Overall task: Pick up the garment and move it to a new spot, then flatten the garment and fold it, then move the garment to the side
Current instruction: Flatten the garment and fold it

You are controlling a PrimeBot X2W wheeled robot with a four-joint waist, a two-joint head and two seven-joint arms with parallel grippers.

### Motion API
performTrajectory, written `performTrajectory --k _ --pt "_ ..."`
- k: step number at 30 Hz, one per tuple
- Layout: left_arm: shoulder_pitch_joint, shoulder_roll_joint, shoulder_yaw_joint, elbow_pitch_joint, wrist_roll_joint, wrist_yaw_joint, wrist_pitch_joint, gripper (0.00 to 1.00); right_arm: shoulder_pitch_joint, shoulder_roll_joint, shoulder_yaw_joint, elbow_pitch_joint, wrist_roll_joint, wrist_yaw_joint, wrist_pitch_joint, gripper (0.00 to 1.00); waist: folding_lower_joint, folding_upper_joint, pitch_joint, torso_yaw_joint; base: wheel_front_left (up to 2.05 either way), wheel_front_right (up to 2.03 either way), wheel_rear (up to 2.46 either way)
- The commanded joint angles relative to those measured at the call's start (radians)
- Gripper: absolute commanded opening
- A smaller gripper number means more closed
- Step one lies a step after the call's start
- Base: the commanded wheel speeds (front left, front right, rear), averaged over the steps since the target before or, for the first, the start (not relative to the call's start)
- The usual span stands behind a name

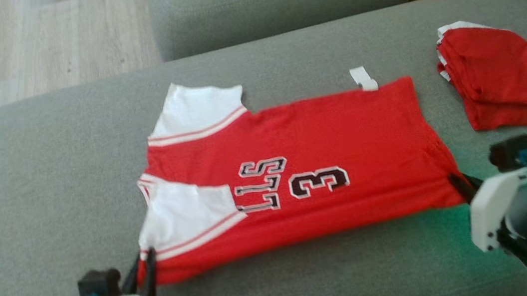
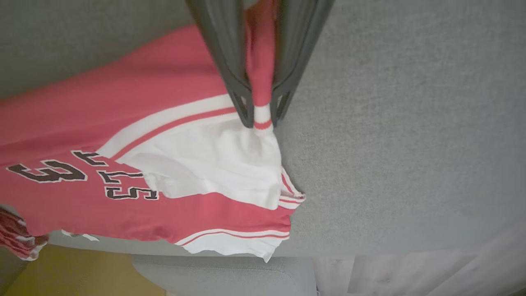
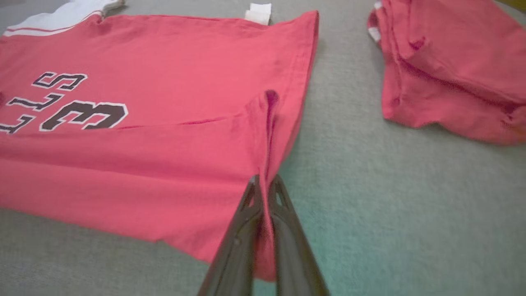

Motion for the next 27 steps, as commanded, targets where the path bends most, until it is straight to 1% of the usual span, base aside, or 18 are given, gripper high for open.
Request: performTrajectory --k 1,4,5,6,7,8,9,12,15,18,20,24,27 --pt "-0.009 0.013 0.028 -0.048 -0.016 -0.001 -0.004 0.00 0.020 -0.042 -0.030 -0.049 0.014 -0.001 0.015 0.00 0.0002 -0.0001 -0.010 -0.003 0.00 0.00 0.00" --pt "0.007 0.004 0.022 -0.074 -0.025 0.002 0.007 0.00 0.066 -0.034 -0.075 -0.073 0.017 -0.001 0.036 0.00 0.0002 -0.0001 -0.013 -0.006 0.00 0.00 0.00" --pt "0.009 0.003 0.020 -0.079 -0.026 0.004 0.010 0.20 0.079 -0.027 -0.094 -0.079 0.010 -0.001 0.036 0.32 0.0002 -0.0001 -0.013 -0.008 0.00 0.00 0.00" --pt "0.010 0.003 0.017 -0.083 -0.025 0.006 0.014 0.43 0.089 -0.019 -0.114 -0.082 -0.001 -0.001 0.035 1.00 0.0002 -0.0001 -0.013 -0.010 0.00 0.00 0.00" --pt "0.009 0.002 0.015 -0.086 -0.024 0.008 0.017 0.95 0.098 -0.006 -0.138 -0.084 -0.011 -0.001 0.035 1.00 0.0002 -0.0001 -0.012 -0.013 0.00 0.00 0.00" --pt "0.009 0.002 0.015 -0.086 -0.024 0.008 0.017 0.95 0.098 -0.006 -0.138 -0.084 -0.011 -0.001 0.035 1.00 0.0002 -0.0001 -0.012 -0.013 0.00 0.00 0.00" --pt "0.008 0.001 0.013 -0.088 -0.024 0.010 0.019 1.00 0.104 0.009 -0.174 -0.081 -0.026 -0.001 0.032 1.00 0.0002 -0.0001 -0.012 -0.016 0.00 0.00 0.00" --pt "-0.004 0.001 0.017 -0.097 -0.030 0.016 0.019 1.00 0.110 0.073 -0.273 -0.095 -0.094 -0.001 -0.013 1.00 0.0002 -0.0001 -0.006 -0.026 0.00 0.00 0.00" --pt "-0.026 -0.002 0.046 -0.122 -0.052 0.030 0.008 1.00 0.108 0.139 -0.323 -0.138 -0.151 -0.001 -0.065 1.00 0.0002 -0.0001 0.002 -0.037 0.00 0.00 0.00" --pt "-0.054 0.002 0.065 -0.163 -0.060 0.032 -0.003 1.00 0.097 0.181 -0.343 -0.184 -0.200 -0.001 -0.110 1.00 0.0002 -0.0001 0.013 -0.048 0.00 0.00 0.00" --pt "-0.076 0.006 0.075 -0.195 -0.061 0.031 -0.007 1.00 0.083 0.198 -0.351 -0.213 -0.222 -0.001 -0.138 1.00 0.0002 -0.0001 0.025 -0.055 0.00 0.00 0.00" --pt "-0.130 0.017 0.083 -0.249 -0.053 0.022 -0.011 1.00 0.048 0.218 -0.356 -0.254 -0.245 -0.001 -0.178 1.00 0.0002 -0.0001 0.055 -0.068 0.00 0.00 0.00" --pt "-0.186 0.033 0.076 -0.261 -0.043 0.011 -0.011 1.00 0.018 0.220 -0.347 -0.275 -0.252 -0.001 -0.193 1.00 0.0002 -0.0001 0.085 -0.076 0.00 0.00 0.00"
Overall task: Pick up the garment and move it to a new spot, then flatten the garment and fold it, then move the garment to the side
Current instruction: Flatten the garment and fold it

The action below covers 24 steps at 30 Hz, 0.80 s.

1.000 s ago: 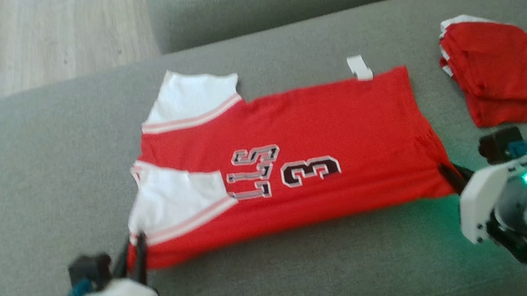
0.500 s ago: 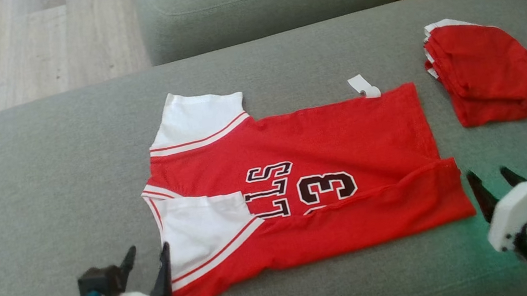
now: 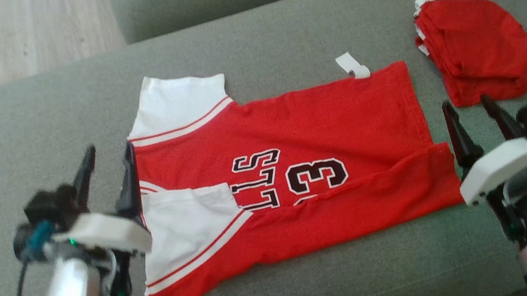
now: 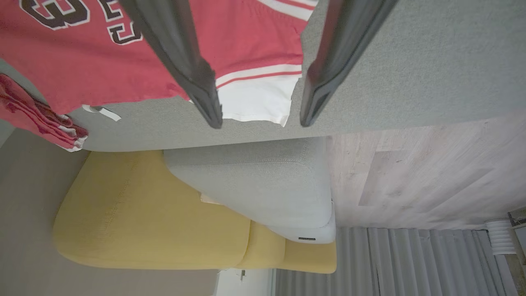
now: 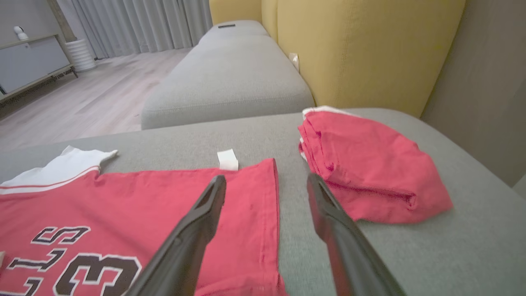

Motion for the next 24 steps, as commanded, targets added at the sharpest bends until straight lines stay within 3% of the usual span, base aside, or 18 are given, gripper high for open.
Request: performTrajectory --k 1,5,12,19,24 --pt "-0.083 0.040 0.028 -0.034 0.012 -0.010 -0.010 1.00 -0.060 -0.005 0.024 -0.045 -0.011 -0.001 -0.017 1.00 -0.0001 -0.0001 0.030 -0.011 0.00 0.00 0.00" --pt "-0.200 0.078 -0.005 -0.009 0.029 -0.033 0.035 1.00 -0.107 -0.011 0.033 -0.057 -0.013 -0.001 -0.030 1.00 -0.0001 -0.0001 0.083 -0.024 0.00 0.00 0.00" --pt "-0.484 0.206 -0.157 0.123 0.022 -0.066 0.226 1.00 -0.218 -0.034 0.084 -0.052 -0.010 -0.001 -0.042 1.00 -0.0001 -0.0001 0.205 -0.064 0.00 0.00 0.00" --pt "-0.702 0.356 -0.380 0.229 -0.158 -0.067 0.391 1.00 -0.319 -0.026 0.138 -0.027 -0.002 -0.001 -0.077 1.00 -0.0001 -0.0001 0.295 -0.118 0.00 0.00 0.00" --pt "-0.805 0.432 -0.516 0.288 -0.270 -0.067 0.471 1.00 -0.364 -0.019 0.163 -0.009 0.010 -0.001 -0.104 1.00 -0.0001 -0.0001 0.343 -0.149 0.00 0.00 0.00"
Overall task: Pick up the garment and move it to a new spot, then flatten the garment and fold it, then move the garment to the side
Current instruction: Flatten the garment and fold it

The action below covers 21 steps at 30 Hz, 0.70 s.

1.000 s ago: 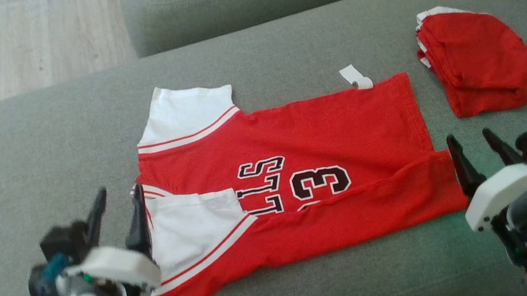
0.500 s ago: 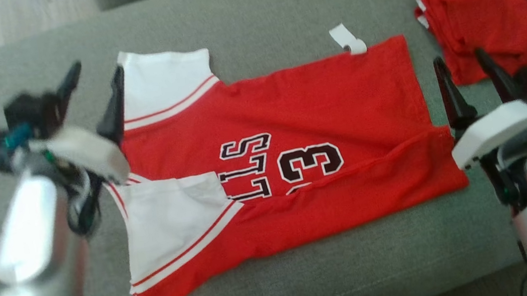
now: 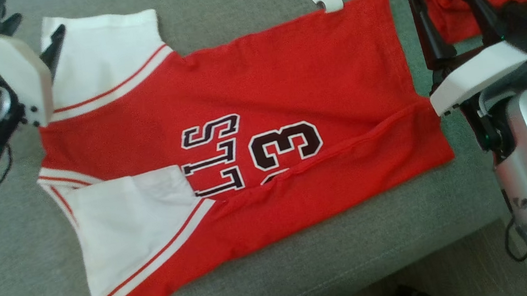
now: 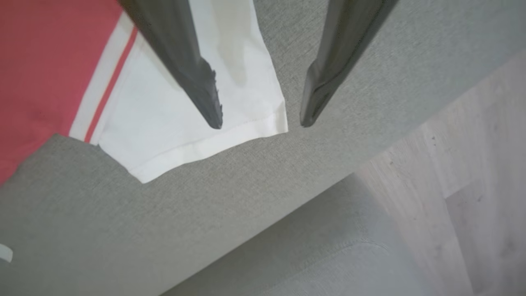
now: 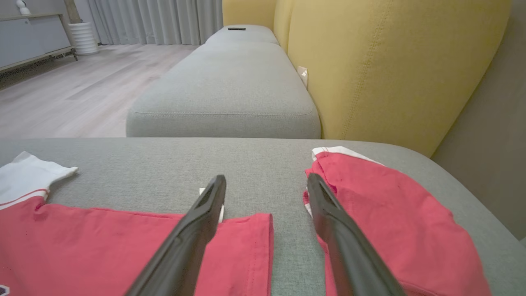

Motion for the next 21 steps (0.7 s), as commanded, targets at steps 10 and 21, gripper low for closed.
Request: performTrajectory --k 10,21 --pt "-0.168 0.095 -0.065 0.139 -0.062 0.001 0.036 1.00 -0.044 0.023 0.015 0.013 0.009 -0.001 -0.049 1.00 -0.0002 0.0000 0.083 -0.069 0.00 0.00 0.00" --pt "-0.202 0.089 -0.203 0.142 -0.220 0.001 0.122 1.00 -0.054 0.005 -0.003 0.032 -0.001 -0.001 -0.062 1.00 -0.0002 0.0000 0.110 -0.068 0.00 0.00 0.00"
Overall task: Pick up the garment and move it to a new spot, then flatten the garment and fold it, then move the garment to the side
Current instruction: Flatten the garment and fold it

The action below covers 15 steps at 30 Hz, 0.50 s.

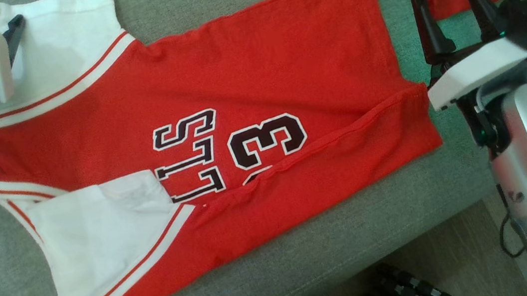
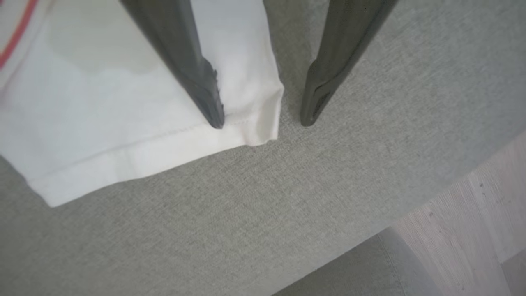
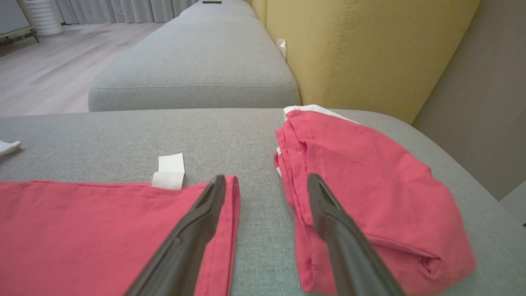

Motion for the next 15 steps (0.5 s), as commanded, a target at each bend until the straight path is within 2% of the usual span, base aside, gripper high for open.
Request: performTrajectory --k 1,2,8,15 --pt "-0.023 0.041 -0.005 -0.015 -0.027 0.001 0.032 0.60 -0.031 -0.013 0.005 -0.027 -0.009 -0.001 -0.005 1.00 0.0000 0.0000 -0.001 0.003 0.00 0.00 0.00" --pt "-0.024 0.044 -0.018 -0.020 -0.041 0.001 0.039 0.00 -0.034 -0.014 0.005 -0.027 -0.011 -0.001 -0.004 1.00 0.0000 0.0000 -0.001 0.004 0.00 0.00 0.00" --pt "-0.036 0.045 -0.058 -0.020 -0.085 0.001 -0.005 0.00 -0.043 -0.030 -0.002 -0.023 -0.019 -0.001 0.002 1.00 0.0000 0.0000 -0.017 0.027 0.00 0.00 0.00" --pt "-0.037 -0.031 -0.050 0.009 -0.107 0.001 -0.181 0.00 -0.043 -0.077 -0.013 0.003 -0.006 -0.001 0.023 1.00 0.0000 0.0000 -0.085 0.098 0.00 0.00 0.00"
